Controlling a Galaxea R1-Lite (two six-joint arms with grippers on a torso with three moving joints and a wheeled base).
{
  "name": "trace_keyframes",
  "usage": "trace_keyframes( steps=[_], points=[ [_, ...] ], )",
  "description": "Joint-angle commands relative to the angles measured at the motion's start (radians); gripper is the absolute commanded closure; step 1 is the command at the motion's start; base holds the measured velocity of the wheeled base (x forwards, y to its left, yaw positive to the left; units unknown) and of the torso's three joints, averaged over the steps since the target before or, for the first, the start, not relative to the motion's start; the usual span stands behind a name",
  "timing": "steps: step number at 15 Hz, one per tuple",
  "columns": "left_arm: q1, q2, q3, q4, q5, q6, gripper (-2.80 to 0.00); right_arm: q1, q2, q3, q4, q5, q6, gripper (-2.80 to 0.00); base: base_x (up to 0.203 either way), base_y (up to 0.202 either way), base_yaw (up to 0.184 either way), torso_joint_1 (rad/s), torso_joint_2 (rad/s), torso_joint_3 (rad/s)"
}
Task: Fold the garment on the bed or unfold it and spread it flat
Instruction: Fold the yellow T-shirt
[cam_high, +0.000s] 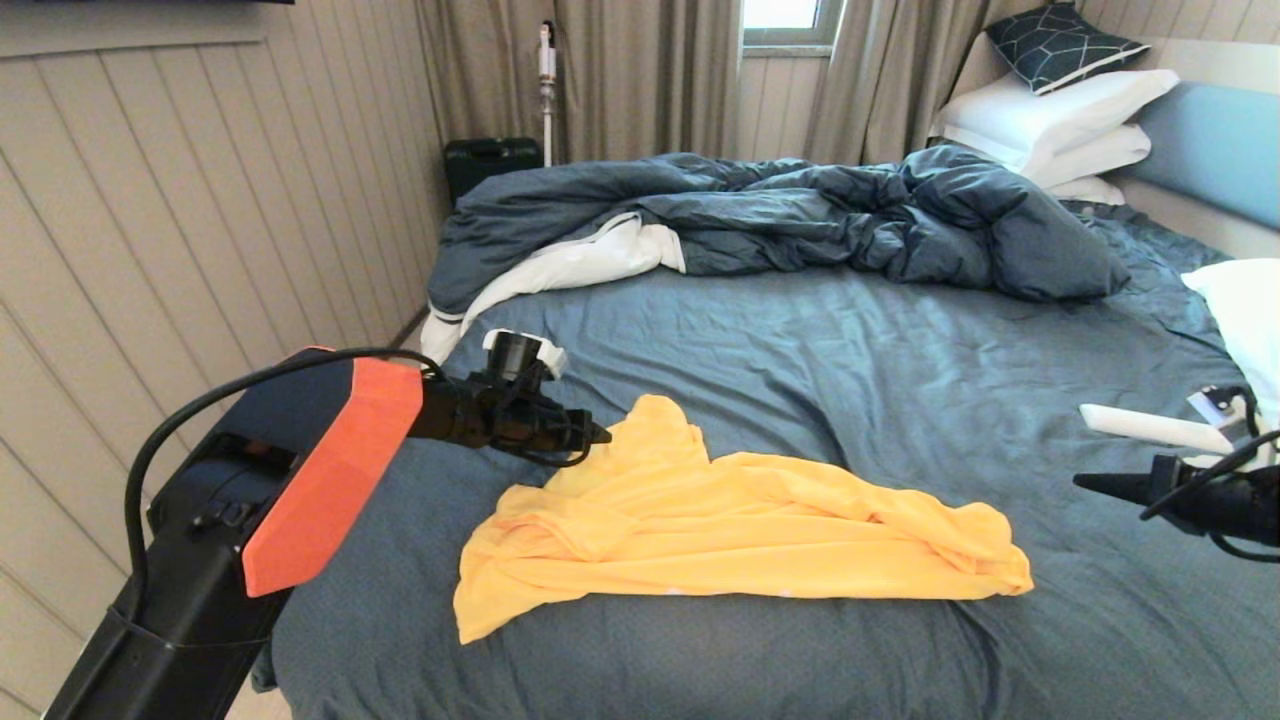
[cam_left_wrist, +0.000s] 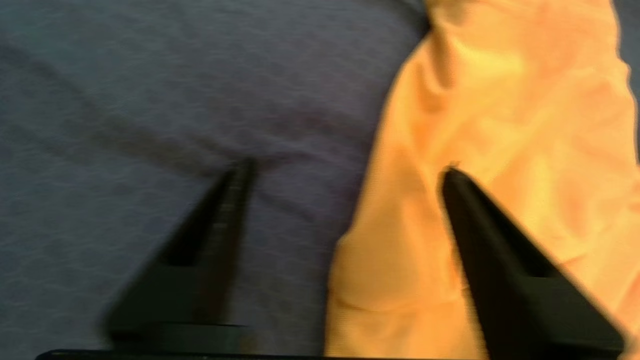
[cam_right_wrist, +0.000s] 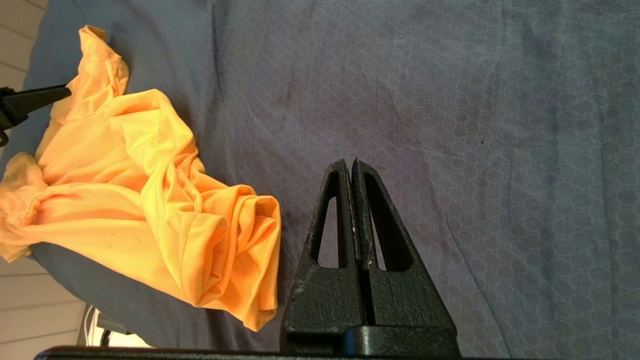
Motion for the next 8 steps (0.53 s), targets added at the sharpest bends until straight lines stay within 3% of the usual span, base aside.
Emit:
trace_keyframes(
  steps=[1,8],
  points=[
    [-0.004,0.004,-0.001,0.003,-0.003,-0.004,0.0,0.0,0.001,0.0,-0.002,0.004,-0.001,0.0,0.0,0.0,0.0,0.0,0.0,0.0],
    [-0.026,-0.007,0.002,0.014,-0.009,-0.011,0.0,0.0,0.004,-0.003,-0.002,0.003,-0.001,0.0,0.0,0.0,0.0,0.0,0.0,0.0]
  ],
)
